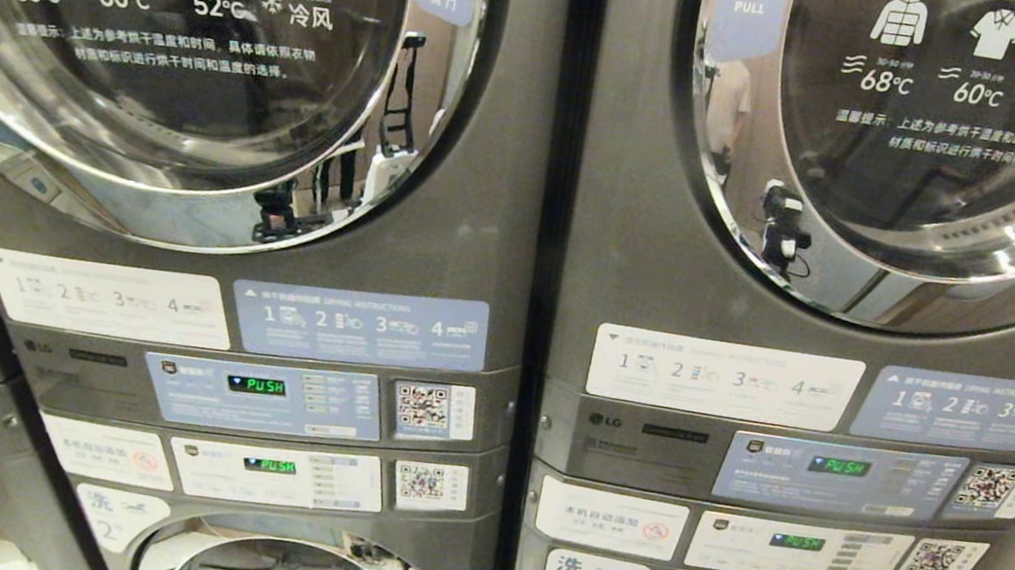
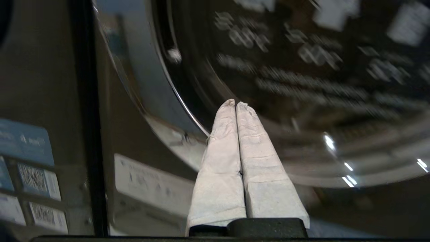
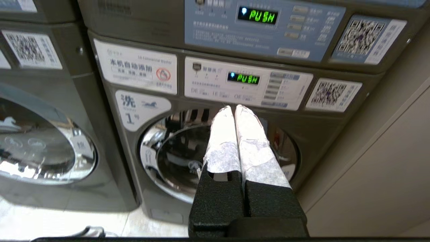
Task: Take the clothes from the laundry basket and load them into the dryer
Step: Close the dryer
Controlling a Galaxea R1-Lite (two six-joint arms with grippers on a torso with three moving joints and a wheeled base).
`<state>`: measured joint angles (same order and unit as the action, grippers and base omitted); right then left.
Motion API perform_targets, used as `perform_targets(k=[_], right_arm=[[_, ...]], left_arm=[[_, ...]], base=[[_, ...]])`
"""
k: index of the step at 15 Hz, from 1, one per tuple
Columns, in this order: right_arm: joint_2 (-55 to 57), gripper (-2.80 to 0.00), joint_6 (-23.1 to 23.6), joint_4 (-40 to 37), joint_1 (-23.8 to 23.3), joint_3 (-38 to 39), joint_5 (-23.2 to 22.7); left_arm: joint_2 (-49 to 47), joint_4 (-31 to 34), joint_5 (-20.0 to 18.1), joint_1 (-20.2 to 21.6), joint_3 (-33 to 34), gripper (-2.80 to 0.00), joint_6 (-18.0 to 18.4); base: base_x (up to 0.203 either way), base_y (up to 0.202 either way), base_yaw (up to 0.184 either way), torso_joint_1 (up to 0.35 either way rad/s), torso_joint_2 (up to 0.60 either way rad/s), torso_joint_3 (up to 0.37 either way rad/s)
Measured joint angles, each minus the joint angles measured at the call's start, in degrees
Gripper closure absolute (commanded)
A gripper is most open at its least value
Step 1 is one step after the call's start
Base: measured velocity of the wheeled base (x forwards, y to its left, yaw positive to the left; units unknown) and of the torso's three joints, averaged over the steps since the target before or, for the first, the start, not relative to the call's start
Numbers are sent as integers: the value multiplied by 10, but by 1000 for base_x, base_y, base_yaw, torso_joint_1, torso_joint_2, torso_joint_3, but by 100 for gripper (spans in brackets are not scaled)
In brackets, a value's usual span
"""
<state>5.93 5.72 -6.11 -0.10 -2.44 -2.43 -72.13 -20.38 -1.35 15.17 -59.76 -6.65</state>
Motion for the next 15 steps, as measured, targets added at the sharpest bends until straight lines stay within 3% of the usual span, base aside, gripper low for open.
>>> perform_targets(k=[2,4,11,15], right_arm=[[-29,0,0,-1,0,-1,0],[-46,0,-1,-1,0,-1,2],[-58,0,-2,1,0,0,3],[-59,0,-3,1,0,1,6]], left_arm=[[-91,-67,-24,60,-72,0,-6],[-136,-89,-29,85,-106,0,8],[-215,-103,-34,93,-139,0,22],[-282,-155,-45,86,-178,0,31]], base=[[0,0,0,0,0,0],[0,0,0,0,0,0],[0,0,0,0,0,0],[0,0,0,0,0,0]])
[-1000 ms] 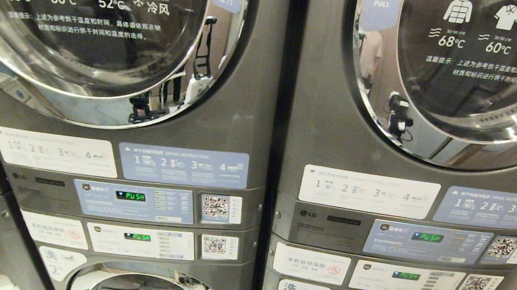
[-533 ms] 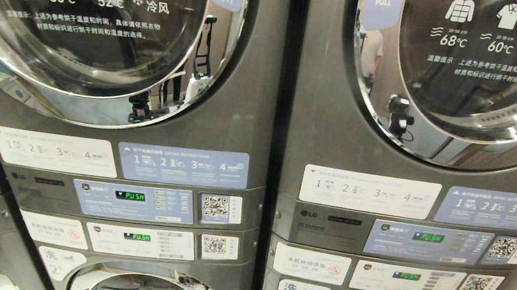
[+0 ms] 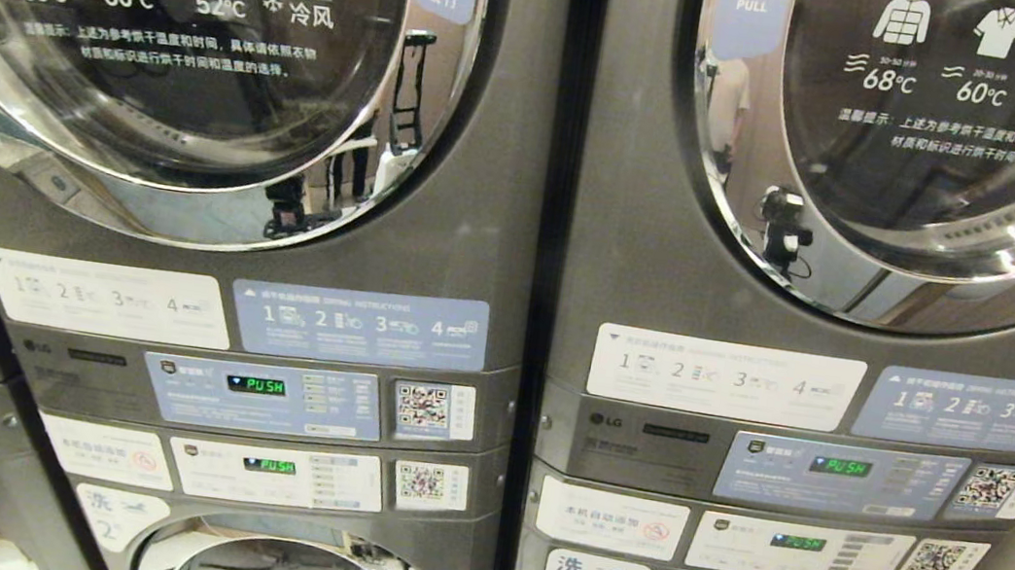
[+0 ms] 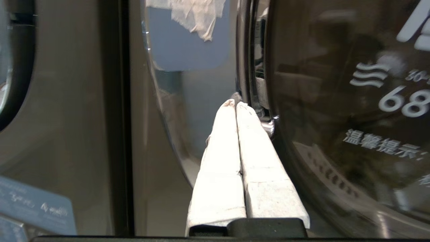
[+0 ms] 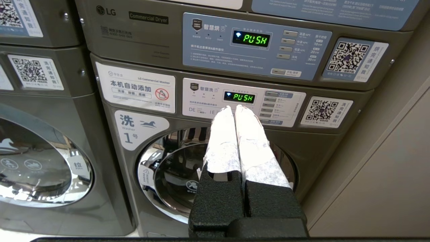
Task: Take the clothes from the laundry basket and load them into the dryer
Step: Close the dryer
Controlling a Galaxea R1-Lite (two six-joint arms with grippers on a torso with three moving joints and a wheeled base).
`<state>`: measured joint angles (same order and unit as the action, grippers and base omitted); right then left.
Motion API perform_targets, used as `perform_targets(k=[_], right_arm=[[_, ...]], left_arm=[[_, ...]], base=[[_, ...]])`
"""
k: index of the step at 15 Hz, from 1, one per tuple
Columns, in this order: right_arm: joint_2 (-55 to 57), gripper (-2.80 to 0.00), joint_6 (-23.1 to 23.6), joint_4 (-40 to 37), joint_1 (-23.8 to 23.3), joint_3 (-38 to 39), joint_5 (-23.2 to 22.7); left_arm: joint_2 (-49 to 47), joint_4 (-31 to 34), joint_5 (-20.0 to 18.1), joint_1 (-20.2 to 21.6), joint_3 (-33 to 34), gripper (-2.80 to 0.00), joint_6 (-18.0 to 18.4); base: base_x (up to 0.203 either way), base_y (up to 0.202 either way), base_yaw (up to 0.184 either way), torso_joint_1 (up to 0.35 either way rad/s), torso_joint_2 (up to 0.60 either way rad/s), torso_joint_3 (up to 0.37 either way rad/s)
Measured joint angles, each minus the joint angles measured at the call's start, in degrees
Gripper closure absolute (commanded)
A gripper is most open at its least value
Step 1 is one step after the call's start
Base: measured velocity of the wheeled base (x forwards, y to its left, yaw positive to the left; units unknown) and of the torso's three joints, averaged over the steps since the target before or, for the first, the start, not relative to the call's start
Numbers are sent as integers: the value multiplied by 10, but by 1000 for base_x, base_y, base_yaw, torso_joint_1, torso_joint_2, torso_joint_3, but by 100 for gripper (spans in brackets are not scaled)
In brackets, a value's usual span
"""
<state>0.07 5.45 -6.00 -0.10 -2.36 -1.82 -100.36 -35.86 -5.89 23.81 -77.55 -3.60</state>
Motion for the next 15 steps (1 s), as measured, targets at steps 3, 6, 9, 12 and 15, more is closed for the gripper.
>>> perform_targets(k=[3,6,9,12,15], right_arm=[[0,0,0,0,0,0,0],[0,0,0,0,0,0,0],[0,0,0,0,0,0,0],[0,0,-4,0,-1,0,1],[0,0,-9,0,-1,0,4]], left_arm=[[-49,-8,-2,-4,-38,0,6],[-78,-27,-21,-11,-51,0,6],[-100,-72,-59,-26,-53,0,6],[-114,-72,-66,-43,-52,0,6],[-124,-74,-64,-44,-53,0,8]], base=[[0,0,0,0,0,0],[0,0,0,0,0,0],[0,0,0,0,0,0],[0,0,0,0,0,0],[0,0,0,9,2,0]])
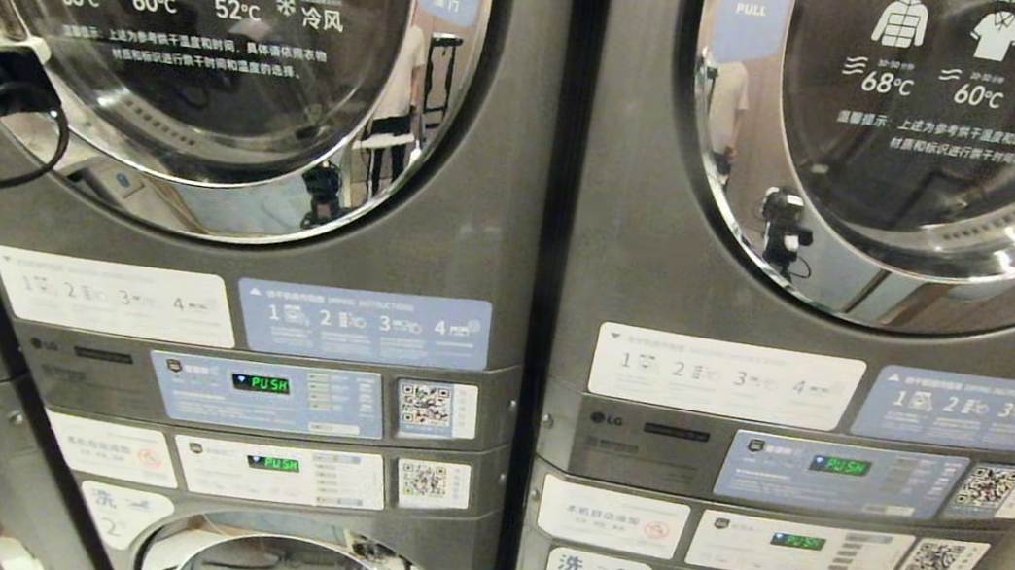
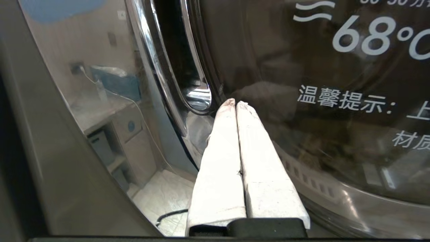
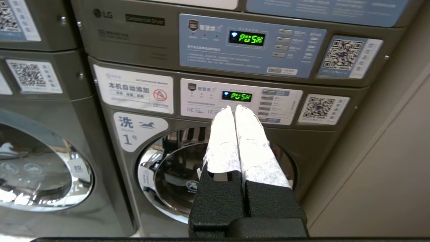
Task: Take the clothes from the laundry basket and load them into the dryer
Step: Close the dryer
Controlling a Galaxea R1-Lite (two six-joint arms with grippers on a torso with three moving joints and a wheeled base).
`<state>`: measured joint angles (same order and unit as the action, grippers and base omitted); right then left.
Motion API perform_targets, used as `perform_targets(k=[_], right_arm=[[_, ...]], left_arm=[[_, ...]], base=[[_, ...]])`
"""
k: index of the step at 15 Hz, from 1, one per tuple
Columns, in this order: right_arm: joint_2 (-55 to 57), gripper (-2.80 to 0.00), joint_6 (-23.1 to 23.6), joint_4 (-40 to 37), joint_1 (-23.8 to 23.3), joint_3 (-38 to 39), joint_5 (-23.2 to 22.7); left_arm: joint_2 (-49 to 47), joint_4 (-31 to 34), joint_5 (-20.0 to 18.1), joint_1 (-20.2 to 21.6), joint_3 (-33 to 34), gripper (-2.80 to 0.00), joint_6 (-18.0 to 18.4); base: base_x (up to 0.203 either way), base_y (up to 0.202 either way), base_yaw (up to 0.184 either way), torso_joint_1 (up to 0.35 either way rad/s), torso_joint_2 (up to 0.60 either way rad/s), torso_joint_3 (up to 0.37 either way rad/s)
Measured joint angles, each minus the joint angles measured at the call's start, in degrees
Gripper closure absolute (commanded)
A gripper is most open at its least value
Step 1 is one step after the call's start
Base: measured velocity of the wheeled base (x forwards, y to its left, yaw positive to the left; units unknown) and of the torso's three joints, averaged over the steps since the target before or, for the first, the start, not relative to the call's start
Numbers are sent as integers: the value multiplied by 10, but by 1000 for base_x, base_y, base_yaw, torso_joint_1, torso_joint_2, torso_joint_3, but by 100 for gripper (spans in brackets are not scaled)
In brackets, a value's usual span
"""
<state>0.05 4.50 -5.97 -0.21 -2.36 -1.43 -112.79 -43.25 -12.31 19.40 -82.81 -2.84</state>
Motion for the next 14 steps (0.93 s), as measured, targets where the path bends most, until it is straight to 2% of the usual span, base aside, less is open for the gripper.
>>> perform_targets(k=[5,8,11,14], right_arm=[[0,0,0,0,1,0,0],[0,0,0,0,0,0,0],[0,0,-2,-1,0,-1,0],[0,0,-3,-1,0,-1,0]], left_arm=[[15,1,5,0,12,0,1],[55,4,6,-2,37,0,1],[135,2,4,-5,94,0,1],[250,5,-15,-6,202,0,0]], base=[[0,0,0,0,0,0],[0,0,0,0,0,0],[0,0,0,0,0,0],[0,0,0,0,0,0]])
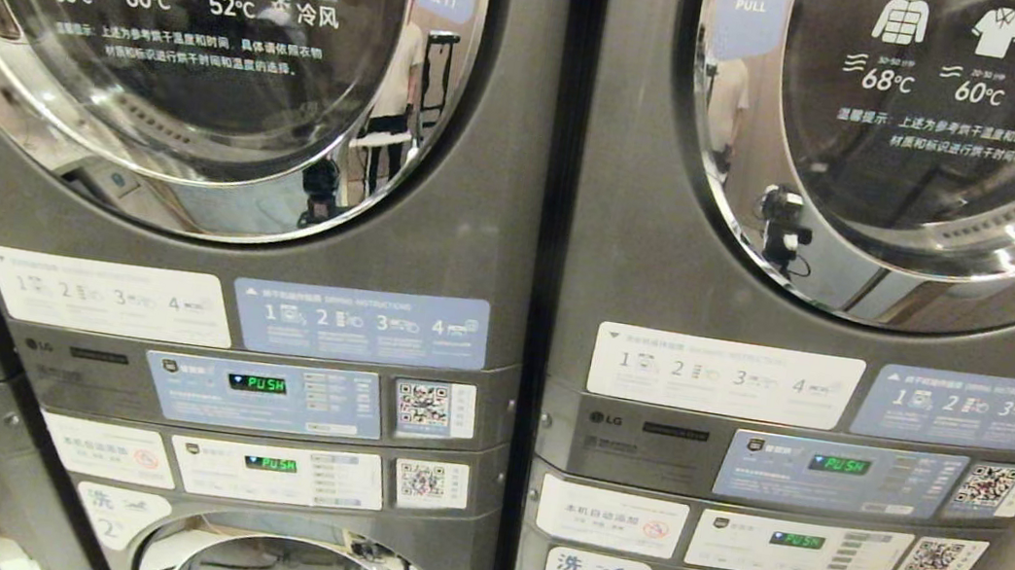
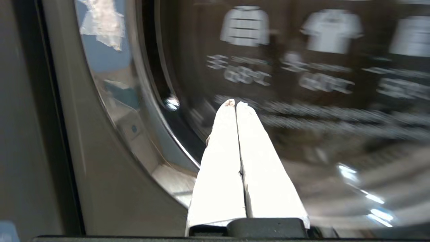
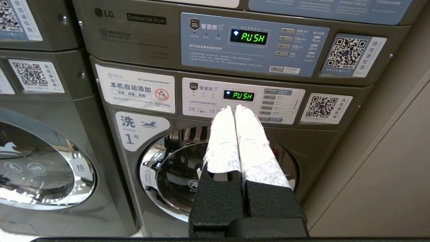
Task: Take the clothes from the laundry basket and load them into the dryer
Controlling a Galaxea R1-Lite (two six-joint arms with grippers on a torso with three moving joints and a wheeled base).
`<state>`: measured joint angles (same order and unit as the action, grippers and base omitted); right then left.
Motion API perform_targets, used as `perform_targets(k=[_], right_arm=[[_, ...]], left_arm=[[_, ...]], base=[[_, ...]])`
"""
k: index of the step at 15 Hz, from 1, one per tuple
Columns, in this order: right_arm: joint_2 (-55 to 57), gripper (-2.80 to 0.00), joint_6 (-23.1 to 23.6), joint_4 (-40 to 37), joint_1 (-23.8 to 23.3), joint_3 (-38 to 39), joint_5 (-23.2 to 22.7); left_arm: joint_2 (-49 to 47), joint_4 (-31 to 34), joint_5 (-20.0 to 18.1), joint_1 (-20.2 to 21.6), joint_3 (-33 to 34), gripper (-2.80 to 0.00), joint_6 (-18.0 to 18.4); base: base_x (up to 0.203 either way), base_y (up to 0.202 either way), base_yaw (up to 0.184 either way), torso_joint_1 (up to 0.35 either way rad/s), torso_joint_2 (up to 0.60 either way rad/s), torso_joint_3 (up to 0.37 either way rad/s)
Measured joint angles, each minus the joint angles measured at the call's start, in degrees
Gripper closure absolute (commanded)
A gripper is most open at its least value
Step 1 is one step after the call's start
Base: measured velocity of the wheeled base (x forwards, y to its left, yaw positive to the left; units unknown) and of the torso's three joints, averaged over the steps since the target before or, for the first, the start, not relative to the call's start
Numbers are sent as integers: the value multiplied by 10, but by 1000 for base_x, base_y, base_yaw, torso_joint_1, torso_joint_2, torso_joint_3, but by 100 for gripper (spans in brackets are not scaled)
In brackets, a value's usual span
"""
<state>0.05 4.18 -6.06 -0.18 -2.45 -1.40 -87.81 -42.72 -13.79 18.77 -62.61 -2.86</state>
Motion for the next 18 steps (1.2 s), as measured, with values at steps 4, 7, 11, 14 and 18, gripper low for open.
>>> perform_targets(k=[4,7,11,14,18], right_arm=[[0,0,-27,0,0,0,1],[0,0,-27,5,0,1,1],[0,0,-27,6,0,2,1],[0,0,-28,14,0,4,1],[0,0,-28,15,0,4,1]], left_arm=[[182,14,-44,-1,203,0,0],[339,75,-75,-1,354,0,4],[551,253,-81,0,495,0,45],[667,354,-49,0,582,0,67],[710,376,69,0,620,0,95]], base=[[0,0,0,0,0,0],[0,0,0,0,0,0],[0,0,0,0,0,0],[0,0,0,0,0,0],[0,0,0,0,0,0]])
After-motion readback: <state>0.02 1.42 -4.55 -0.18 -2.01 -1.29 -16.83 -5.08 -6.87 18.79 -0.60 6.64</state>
